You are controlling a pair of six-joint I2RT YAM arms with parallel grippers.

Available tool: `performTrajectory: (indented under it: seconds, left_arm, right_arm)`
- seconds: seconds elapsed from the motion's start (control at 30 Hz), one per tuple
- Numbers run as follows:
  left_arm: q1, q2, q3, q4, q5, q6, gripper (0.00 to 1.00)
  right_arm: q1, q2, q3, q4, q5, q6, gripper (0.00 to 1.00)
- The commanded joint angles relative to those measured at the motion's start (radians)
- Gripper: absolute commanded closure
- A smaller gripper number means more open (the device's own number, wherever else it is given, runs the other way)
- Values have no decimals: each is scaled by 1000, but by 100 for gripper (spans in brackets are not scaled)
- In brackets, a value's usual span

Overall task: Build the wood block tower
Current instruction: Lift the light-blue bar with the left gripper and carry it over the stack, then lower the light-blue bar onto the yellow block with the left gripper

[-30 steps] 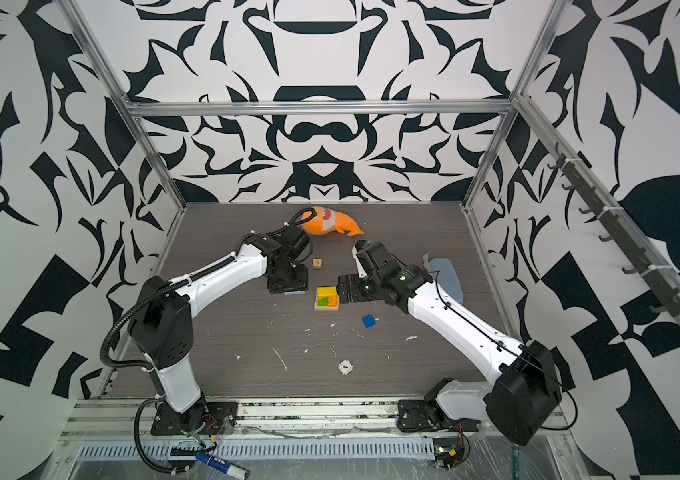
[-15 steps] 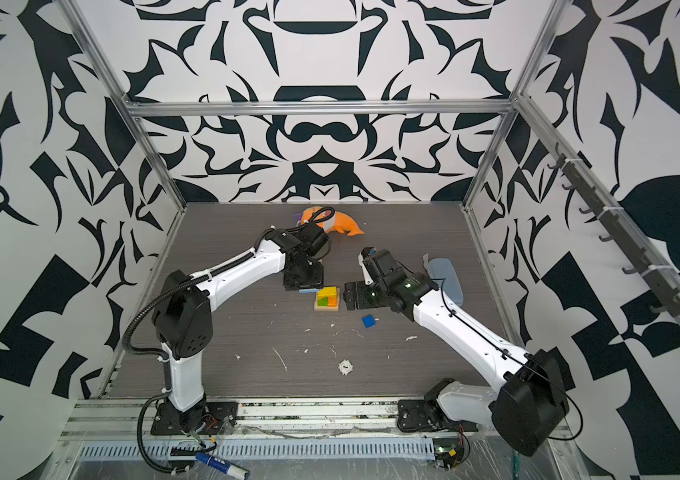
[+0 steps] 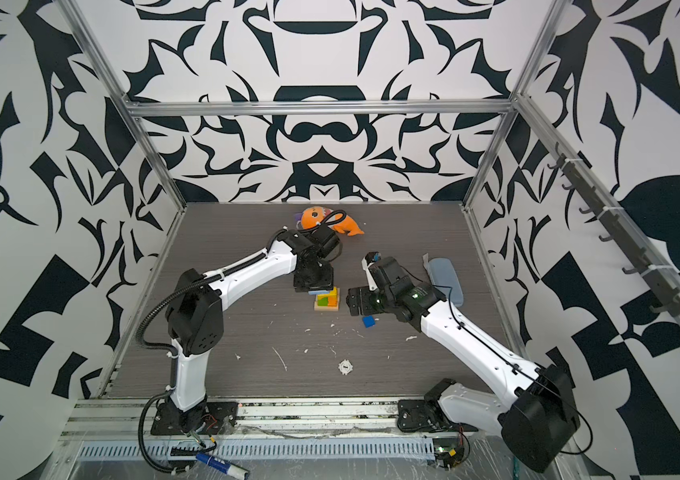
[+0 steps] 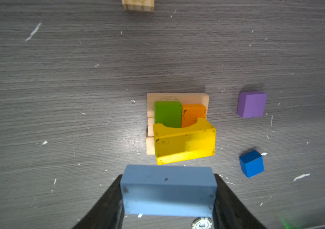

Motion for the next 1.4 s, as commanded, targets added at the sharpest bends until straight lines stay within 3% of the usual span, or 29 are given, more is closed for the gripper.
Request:
performTrajectory:
  seconds: [0.0, 0.6, 1.37]
  left_arm:
    - [-4, 22, 43, -37, 6, -26, 36]
    - [-30, 80, 92, -51, -29, -107, 35]
    - [-34, 129, 143, -83, -52, -119, 34]
  right_arm:
    - [-3, -28, 2, 19, 26, -10, 8]
    - [-5, -65, -9, 14, 21, 16, 9]
    - [-8, -70, -29, 25, 20, -2, 8]
